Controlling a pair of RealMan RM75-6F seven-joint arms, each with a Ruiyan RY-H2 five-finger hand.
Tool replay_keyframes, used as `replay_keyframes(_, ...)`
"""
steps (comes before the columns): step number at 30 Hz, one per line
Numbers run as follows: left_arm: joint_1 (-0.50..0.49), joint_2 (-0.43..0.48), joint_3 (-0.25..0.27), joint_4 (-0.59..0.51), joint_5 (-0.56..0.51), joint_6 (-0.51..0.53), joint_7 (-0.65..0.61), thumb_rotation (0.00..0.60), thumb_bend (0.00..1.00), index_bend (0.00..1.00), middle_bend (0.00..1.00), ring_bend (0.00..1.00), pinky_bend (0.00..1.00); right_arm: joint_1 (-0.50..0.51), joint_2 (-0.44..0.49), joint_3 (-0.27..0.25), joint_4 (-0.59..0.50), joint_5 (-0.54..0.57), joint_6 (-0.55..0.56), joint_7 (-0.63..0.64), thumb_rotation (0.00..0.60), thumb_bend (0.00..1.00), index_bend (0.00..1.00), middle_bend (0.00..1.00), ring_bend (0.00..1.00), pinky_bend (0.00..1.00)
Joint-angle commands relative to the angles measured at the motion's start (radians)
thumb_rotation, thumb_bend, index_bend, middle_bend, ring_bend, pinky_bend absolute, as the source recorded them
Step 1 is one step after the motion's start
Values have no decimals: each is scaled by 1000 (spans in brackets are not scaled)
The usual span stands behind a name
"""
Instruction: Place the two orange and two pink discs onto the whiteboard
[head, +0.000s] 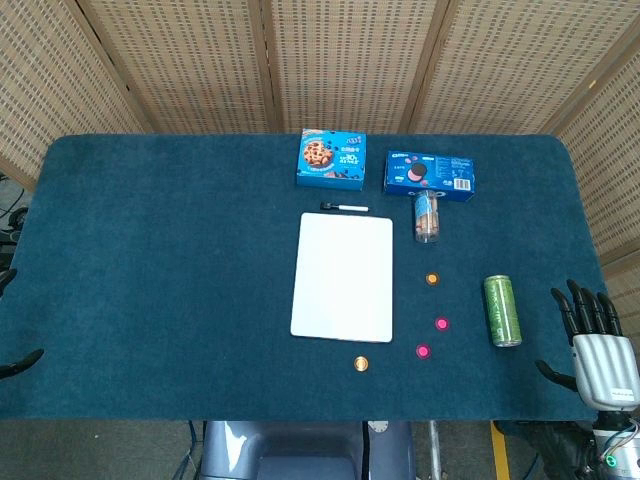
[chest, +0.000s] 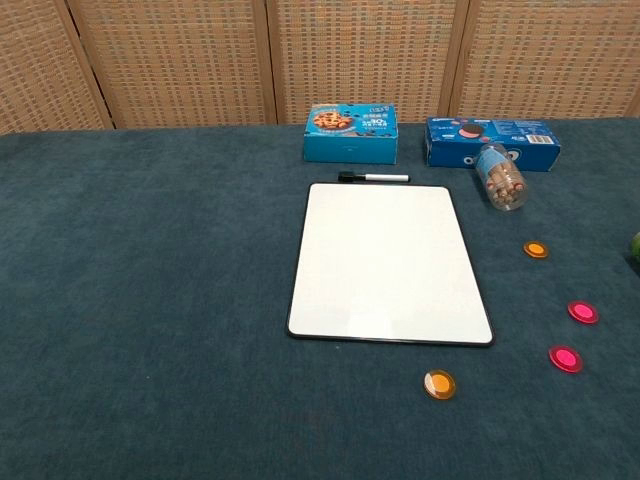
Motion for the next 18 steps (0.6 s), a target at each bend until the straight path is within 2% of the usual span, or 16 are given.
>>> replay_keyframes(1, -2, -1, -1, 2, -2, -4, -2, 600, 0, 0, 0, 0, 0, 2, -2, -1, 1, 0, -3, -4, 600, 0, 0, 0, 0, 0)
replay_keyframes(6, 0, -1, -2, 2, -5, -1, -5, 600, 0, 0, 0, 0, 0, 18, -5, 5, -1, 8, -28, -10, 600, 0, 0, 0, 0, 0)
replay_keyframes(8, 5, -6, -2, 6, 1, 13, 1, 600, 0, 0, 0, 0, 0, 40, -8, 22, 0, 13, -45, -38, 600, 0, 0, 2, 0, 0)
replay_keyframes(9, 7, -8, -2, 7, 3, 16, 4, 600, 0, 0, 0, 0, 0, 55, -8, 34, -2, 19, -56, -69, 600, 0, 0, 24, 10, 1)
replay_keyframes(10, 7, -9, -2, 7, 3, 18, 5, 600, 0, 0, 0, 0, 0, 66, -7, 41, -6, 22, -65, -91, 600, 0, 0, 101, 89, 31)
replay_keyframes(12, 7, -11, -1, 6, 5, 18, 7, 600, 0, 0, 0, 0, 0, 107, 1, 66, -26, 25, -100, -153, 600, 0, 0, 339, 355, 251)
replay_keyframes(13, 6, -11, -2, 4, 5, 16, 8, 600, 0, 0, 0, 0, 0, 130, 8, 78, -40, 31, -127, -180, 600, 0, 0, 498, 546, 498)
replay_keyframes(14, 5, -11, -3, 3, 3, 14, 10, 600, 0, 0, 0, 0, 0, 153, 15, 90, -50, 37, -153, -201, 600, 0, 0, 634, 696, 741)
replay_keyframes(15, 1, -12, -6, -1, -5, 7, 18, 600, 0, 0, 0, 0, 0, 200, 24, 115, -64, 58, -207, -242, 600, 0, 4, 706, 775, 864)
replay_keyframes(16, -1, -13, -8, -2, -9, 3, 24, 600, 0, 0, 0, 0, 0, 220, 25, 127, -70, 76, -234, -261, 600, 0, 16, 788, 862, 970)
replay_keyframes(18, -8, -16, -11, -7, -23, -13, 38, 600, 0, 0, 0, 0, 0, 285, 23, 154, -79, 129, -326, -296, 600, 0, 52, 879, 947, 1000)
